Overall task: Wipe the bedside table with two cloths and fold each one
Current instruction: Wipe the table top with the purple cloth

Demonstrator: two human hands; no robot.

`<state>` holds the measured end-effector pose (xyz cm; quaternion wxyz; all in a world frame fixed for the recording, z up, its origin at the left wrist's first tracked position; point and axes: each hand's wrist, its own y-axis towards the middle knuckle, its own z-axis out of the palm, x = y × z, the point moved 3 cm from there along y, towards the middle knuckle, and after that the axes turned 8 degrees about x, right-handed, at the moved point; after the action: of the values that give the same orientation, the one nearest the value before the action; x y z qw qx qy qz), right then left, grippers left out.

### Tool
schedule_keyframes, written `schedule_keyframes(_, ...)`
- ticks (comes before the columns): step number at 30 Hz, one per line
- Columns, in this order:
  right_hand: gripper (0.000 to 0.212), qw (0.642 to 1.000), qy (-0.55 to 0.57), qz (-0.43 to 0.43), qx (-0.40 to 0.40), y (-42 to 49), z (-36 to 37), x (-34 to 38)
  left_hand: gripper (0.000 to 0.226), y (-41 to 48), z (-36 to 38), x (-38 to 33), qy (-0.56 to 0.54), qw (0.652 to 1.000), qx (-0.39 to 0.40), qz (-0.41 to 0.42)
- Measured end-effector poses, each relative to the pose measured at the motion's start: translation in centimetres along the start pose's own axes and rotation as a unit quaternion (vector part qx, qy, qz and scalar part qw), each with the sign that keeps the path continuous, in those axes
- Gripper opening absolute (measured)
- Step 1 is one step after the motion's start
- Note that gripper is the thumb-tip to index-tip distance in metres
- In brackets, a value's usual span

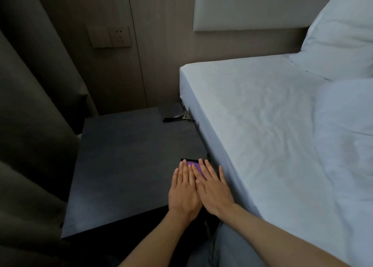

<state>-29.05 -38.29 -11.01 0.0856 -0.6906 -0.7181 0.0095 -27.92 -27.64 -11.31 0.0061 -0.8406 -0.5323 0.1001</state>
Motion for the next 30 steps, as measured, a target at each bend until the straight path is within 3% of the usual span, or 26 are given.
schedule_keyframes(4, 0.060, 0.999, 0.027, 0.035, 0.010, 0.6, -0.1, -1.7, 0.068, 1.9, -0.4, -1.1, 0.059, 0.997, 0.026, 0.032)
schedule_keyframes(7, 0.081, 0.995, 0.064, 0.071, 0.038, 1.4, -0.4, -2.7, 0.066, 3.8, -0.7, -1.5, 0.085, 0.994, 0.045, 0.057)
schedule_keyframes(8, 0.081, 0.991, 0.087, 0.080, 0.058, 2.0, -0.3, -2.9, 0.066, 4.3, -0.7, -1.5, 0.086, 0.993, 0.044, 0.063)
schedule_keyframes(10, 0.059, 0.972, 0.207, 0.096, 0.062, 3.2, -0.2, -3.4, 0.071, 4.9, -0.8, -1.3, 0.077, 0.994, 0.042, 0.065)
schedule_keyframes(12, 0.044, 0.950, 0.292, 0.112, 0.022, 4.0, -0.5, -3.8, 0.080, 5.1, -1.0, -1.0, 0.076, 0.994, 0.038, 0.069)
schedule_keyframes(14, 0.041, 0.943, 0.307, 0.127, -0.020, 4.5, -1.2, -3.7, 0.083, 5.1, -1.1, -0.7, 0.080, 0.993, 0.041, 0.077)
schedule_keyframes(18, 0.055, 0.945, 0.282, 0.138, -0.085, 5.4, -3.5, -2.6, 0.084, 5.9, -2.0, 0.3, 0.067, 0.993, 0.059, 0.075)
schedule_keyframes(21, 0.056, 0.945, 0.270, 0.132, -0.127, 6.5, -5.7, -1.8, 0.069, 6.4, -3.6, 1.7, 0.034, 0.996, 0.068, 0.052)
schedule_keyframes(23, 0.055, 0.935, 0.297, 0.129, -0.143, 7.5, -7.3, -1.3, 0.065, 6.8, -5.1, 3.2, -0.029, 0.997, 0.069, 0.035)
schedule_keyframes(26, 0.059, 0.893, 0.414, 0.123, -0.124, 9.3, -9.9, -0.1, 0.055, 7.6, -7.7, 5.9, -0.211, 0.976, 0.045, -0.010)
schedule_keyframes(30, 0.068, 0.869, 0.482, 0.076, -0.084, 11.6, -14.2, 2.8, 0.044, 7.7, -13.1, 8.8, -0.470, 0.878, -0.039, -0.076)
